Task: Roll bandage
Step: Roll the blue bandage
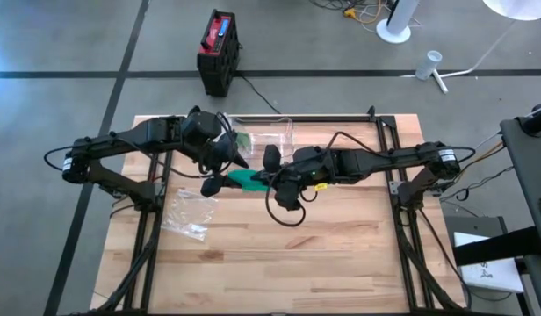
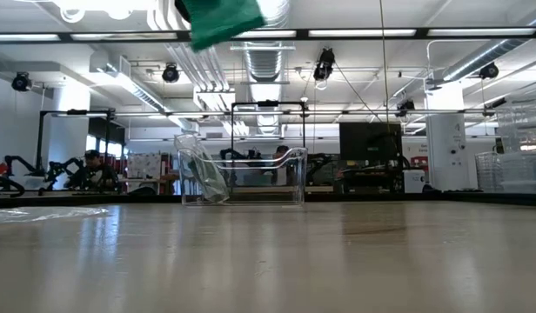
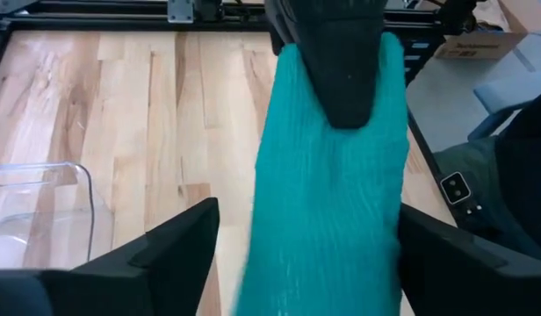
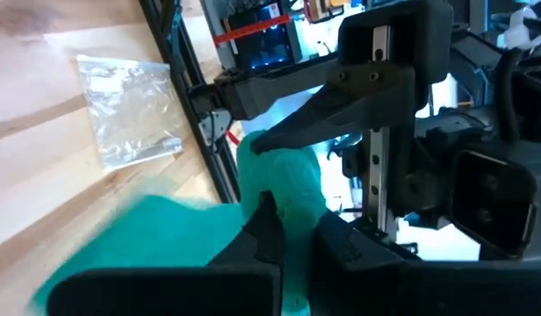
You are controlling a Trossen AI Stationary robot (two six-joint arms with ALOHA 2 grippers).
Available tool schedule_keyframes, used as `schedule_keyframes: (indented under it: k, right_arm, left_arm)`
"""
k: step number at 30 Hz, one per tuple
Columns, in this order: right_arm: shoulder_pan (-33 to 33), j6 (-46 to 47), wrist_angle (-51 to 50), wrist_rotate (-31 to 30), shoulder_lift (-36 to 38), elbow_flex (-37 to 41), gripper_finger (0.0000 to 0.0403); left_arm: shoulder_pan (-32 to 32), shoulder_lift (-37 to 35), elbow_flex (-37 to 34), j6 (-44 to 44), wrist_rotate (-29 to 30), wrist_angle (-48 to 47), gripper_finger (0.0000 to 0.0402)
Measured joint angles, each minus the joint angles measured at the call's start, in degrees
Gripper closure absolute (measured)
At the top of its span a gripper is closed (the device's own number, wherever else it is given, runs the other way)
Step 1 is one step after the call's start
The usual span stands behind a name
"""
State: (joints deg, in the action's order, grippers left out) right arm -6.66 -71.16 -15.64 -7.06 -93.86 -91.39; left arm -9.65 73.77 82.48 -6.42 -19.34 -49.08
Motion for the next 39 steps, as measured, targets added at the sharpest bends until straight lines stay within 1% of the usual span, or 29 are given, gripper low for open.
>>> schedule_keyframes:
  k: [4, 9, 13, 16, 19, 22, 31, 35, 39]
  right_arm:
    - [0.0, 1.41, -0.7, 0.01, 0.02, 0.0, 0.0392]
    - [0.0, 0.71, -1.12, -0.01, 0.09, 0.0, 0.0392]
    - [0.3, 0.31, -1.2, -0.1, 0.09, 0.0, 0.0392]
    - [0.81, 1.7, -1.39, -1.77, 0.09, 0.0, 0.0392]
    - [1.44, 5.03, -2.37, -2.55, 0.11, 0.0, 0.0392]
    - [2.5, 11.68, -3.54, -2.64, 0.11, 0.02, 0.0392]
    - [4.93, 29.4, -2.96, -3.32, 0.11, -0.27, 0.0392]
    - [5.16, 33.75, -3.76, -3.33, 0.11, -1.02, 0.0392]
    - [5.08, 34.53, -3.84, -3.4, 0.11, -2.05, 0.0392]
  left_arm:
    - [0.0, -0.14, 0.0, -0.14, 0.05, 0.04, 0.009]
    - [0.0, 0.14, -0.02, -0.23, -0.14, 0.31, 0.0078]
    - [0.0, 0.13, -0.02, -0.14, -0.69, 0.38, 0.0078]
    - [-0.02, -0.57, -0.09, 0.25, -0.02, -0.44, 0.0082]
    - [-0.02, -1.91, -0.09, 0.54, 1.39, -1.94, 0.0086]
    - [-0.02, -2.91, -0.09, 0.75, 2.96, -2.37, 0.0087]
    - [1.76, -3.28, -0.03, 0.94, 2.94, 2.9, 0.0079]
    - [2.1, -3.0, -0.02, 0.93, 2.92, 3.09, 0.0083]
    - [2.09, -2.54, -0.02, 0.94, 4.01, 3.11, 0.0093]
